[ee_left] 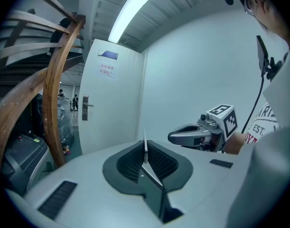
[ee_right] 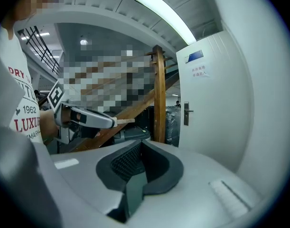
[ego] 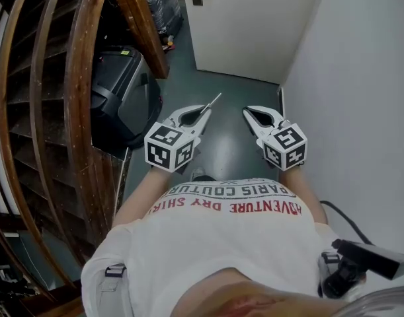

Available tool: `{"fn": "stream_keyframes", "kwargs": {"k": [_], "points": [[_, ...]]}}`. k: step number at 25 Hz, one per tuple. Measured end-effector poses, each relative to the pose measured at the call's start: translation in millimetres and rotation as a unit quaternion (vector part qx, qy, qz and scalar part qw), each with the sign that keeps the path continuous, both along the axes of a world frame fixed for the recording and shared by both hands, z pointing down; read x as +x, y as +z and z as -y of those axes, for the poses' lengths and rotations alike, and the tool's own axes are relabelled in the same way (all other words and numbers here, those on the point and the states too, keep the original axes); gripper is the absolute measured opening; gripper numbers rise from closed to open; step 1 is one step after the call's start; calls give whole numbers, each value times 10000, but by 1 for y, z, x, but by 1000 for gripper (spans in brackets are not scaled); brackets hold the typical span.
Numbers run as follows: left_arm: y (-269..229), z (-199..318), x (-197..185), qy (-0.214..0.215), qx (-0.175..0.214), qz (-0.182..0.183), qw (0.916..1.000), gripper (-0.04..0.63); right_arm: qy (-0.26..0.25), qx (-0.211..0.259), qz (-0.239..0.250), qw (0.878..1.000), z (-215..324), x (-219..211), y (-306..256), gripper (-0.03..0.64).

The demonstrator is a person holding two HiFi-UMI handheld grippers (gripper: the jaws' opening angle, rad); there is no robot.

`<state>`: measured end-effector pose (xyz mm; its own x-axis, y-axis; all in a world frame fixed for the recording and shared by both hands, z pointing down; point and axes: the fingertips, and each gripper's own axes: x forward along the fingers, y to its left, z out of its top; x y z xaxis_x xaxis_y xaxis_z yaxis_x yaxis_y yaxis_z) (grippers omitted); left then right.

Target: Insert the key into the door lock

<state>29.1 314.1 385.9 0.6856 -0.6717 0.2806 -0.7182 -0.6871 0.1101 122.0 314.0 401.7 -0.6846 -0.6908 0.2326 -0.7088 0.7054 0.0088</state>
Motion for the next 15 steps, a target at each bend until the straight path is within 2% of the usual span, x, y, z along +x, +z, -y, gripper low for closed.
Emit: {"fn": "stream_keyframes", "kwargs": {"k": [7, 11, 15], "points": [[34, 68, -11, -98, -173, -82, 9998, 23, 57, -139, 3, 9999, 63, 0, 33, 2], [52, 139, -19, -43, -301, -163, 9994, 23, 158, -277, -66, 9995, 133, -7, 52, 2], [62, 237, -35, 43, -431, -115, 9990, 23, 247, -385, -45, 9989, 231, -23, 57, 2]]}}
